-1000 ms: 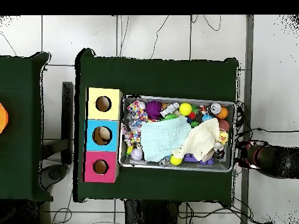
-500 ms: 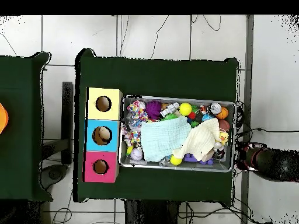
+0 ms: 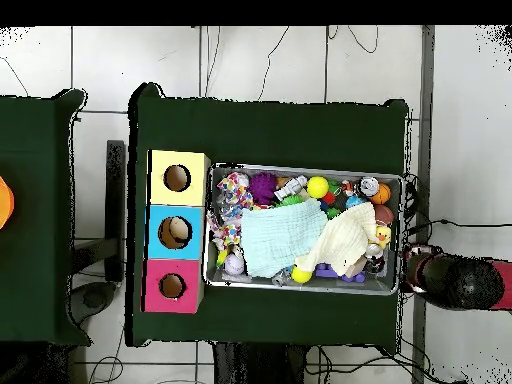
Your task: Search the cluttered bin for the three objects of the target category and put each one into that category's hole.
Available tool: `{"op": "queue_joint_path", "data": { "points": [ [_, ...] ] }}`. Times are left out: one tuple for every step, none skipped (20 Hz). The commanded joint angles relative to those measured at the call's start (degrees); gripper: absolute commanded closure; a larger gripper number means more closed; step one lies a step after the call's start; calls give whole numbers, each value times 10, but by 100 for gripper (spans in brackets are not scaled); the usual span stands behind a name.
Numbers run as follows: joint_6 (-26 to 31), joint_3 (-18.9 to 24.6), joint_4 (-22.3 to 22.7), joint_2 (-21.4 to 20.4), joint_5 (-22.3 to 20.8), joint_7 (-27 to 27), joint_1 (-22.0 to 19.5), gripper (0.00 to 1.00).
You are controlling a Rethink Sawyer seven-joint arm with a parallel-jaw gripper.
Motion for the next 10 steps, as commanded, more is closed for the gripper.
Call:
{"op": "queue_joint_path", "data": {
  "points": [
    [-51,-45,27,24,-34,21,26,0],
    [-54,-49,21,31,-36,20,29,0],
    [-55,-52,14,38,-37,16,31,0],
    [-57,-56,5,47,-39,12,34,0],
    [-59,-59,-1,54,-41,8,36,0],
    [-60,-62,-9,61,-42,5,38,0],
    [-61,-65,-14,66,-43,2,39,0],
    [-61,-67,-19,71,-43,-3,40,0],
    [-62,-68,-21,73,-44,-6,41,0],
    [-64,-70,-25,76,-45,-9,41,0]
  ]
}}
